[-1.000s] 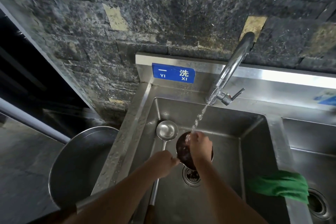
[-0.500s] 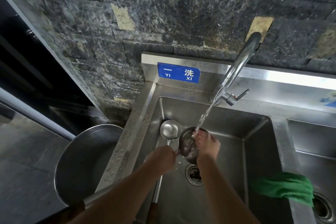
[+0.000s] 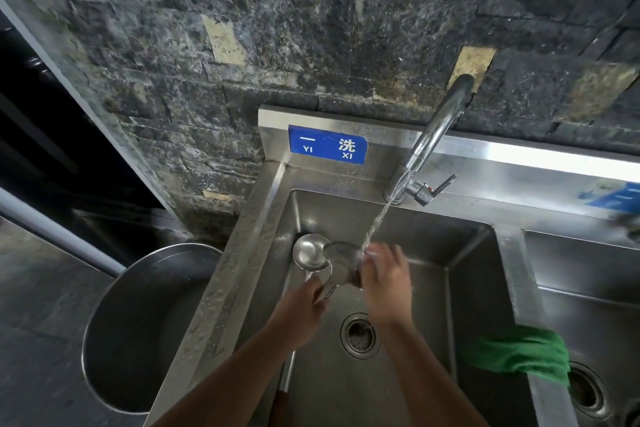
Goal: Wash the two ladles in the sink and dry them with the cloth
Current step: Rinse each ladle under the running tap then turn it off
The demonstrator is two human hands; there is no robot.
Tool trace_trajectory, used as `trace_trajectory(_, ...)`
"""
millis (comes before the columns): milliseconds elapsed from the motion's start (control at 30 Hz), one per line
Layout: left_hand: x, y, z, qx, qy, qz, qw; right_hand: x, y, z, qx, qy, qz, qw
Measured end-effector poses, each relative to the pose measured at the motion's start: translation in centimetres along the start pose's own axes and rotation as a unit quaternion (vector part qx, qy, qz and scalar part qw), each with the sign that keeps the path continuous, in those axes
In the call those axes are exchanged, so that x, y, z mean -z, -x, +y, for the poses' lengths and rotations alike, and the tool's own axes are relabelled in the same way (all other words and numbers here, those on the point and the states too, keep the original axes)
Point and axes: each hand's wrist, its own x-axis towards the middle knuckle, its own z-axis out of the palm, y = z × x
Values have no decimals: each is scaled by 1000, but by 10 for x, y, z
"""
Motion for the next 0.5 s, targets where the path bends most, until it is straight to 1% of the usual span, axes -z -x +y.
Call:
trace_trajectory(33, -2, 3, -2, -4, 9, 1, 1000, -6, -2, 0, 39, 26, -83, 995)
trace_trajectory(67, -3, 5, -4, -6, 16, 3, 1000, -10, -4, -2, 84, 73, -150, 983)
trace_trajectory(133, -6, 9, -8, -15, 16, 4, 1000, -20, -6, -6, 167, 205, -233, 936)
trace_trajectory(167, -7, 12, -9, -22, 9, 5, 1000, -23, -9, -9, 189, 264, -263, 908)
trace_trajectory(200, -8, 14, -10, -24, -4, 8, 1000, -26, -13, -12, 190, 298, -292, 889)
trace_trajectory(233, -8, 15, -11, -25, -22, 14, 999, -32, -20, -10, 163, 304, -318, 883)
trace_trajectory(267, -8, 16, -12, -24, -40, 22, 999, -35, -27, -8, 116, 279, -346, 888)
trace_trajectory(300, -9, 16, -13, -25, -50, 30, 998, -37, -35, -3, 45, 232, -382, 893)
trace_trajectory(333, -9, 17, -14, -27, -54, 36, 998, -37, -43, -1, -34, 161, -411, 897)
trace_trajectory(367, -8, 18, -15, -31, -52, 39, 997, -35, -51, 1, -98, 86, -413, 901)
trace_trajectory(400, -7, 19, -15, -31, -46, 41, 998, -32, -58, 6, -144, 21, -398, 906)
trace_trajectory(433, -6, 19, -15, -30, -38, 43, 998, -29, -61, 10, -185, -24, -364, 913)
trace_trajectory(467, -5, 18, -16, -27, -30, 45, 998, -27, -58, 15, -224, -44, -325, 918)
trace_trajectory(500, -4, 17, -17, -24, -23, 45, 998, -23, -52, 15, -249, -33, -291, 923)
